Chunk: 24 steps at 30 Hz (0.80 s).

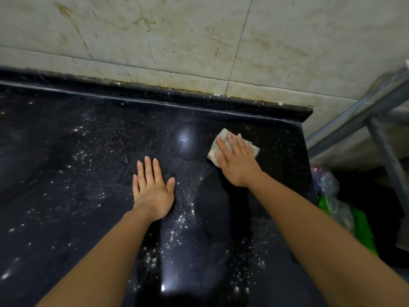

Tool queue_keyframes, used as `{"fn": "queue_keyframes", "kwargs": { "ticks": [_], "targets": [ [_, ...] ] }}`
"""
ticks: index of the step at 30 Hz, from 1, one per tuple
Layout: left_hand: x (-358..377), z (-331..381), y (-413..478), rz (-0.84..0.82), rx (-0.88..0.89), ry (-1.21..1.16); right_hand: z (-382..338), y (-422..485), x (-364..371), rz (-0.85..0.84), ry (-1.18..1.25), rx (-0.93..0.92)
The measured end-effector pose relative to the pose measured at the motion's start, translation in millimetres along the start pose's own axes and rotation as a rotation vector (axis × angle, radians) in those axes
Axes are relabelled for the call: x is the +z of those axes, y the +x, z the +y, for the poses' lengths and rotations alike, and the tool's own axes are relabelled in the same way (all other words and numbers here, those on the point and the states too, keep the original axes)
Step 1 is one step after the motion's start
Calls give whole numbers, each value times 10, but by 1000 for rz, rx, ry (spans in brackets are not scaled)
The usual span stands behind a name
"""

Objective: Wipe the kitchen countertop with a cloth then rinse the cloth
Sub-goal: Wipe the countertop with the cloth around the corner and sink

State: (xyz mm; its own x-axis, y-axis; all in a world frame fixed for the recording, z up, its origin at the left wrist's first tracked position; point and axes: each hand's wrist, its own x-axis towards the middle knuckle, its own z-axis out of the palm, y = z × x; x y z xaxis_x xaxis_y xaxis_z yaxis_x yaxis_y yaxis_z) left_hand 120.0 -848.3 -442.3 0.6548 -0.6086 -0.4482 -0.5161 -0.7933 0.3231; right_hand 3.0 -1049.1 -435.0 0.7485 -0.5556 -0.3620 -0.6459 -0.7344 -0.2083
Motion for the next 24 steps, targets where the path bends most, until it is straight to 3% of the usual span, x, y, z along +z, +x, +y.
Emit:
{"fn": "queue_keyframes", "kwargs": {
  "ticks": [3,8,12,14,20,24],
  "targets": [
    [1,-1,-4,-8,-4,-3,-181,37,67,41,23,3],
    [-7,-3,-6,16,8,-50,-411,-453,321,38,-83,-327],
    [-32,-13,-25,23,18,-104,-372,-955,464,-59,-181,-576],
    [-29,-17,-32,27,19,-93,-257,-987,421,-90,-216,-611],
    [-1,-15,-23,41,14,-83,323,-560,131,32,-29,9],
    [1,-29,6,50,1,-97,839,-673,78,96,86,236]
  ]
}}
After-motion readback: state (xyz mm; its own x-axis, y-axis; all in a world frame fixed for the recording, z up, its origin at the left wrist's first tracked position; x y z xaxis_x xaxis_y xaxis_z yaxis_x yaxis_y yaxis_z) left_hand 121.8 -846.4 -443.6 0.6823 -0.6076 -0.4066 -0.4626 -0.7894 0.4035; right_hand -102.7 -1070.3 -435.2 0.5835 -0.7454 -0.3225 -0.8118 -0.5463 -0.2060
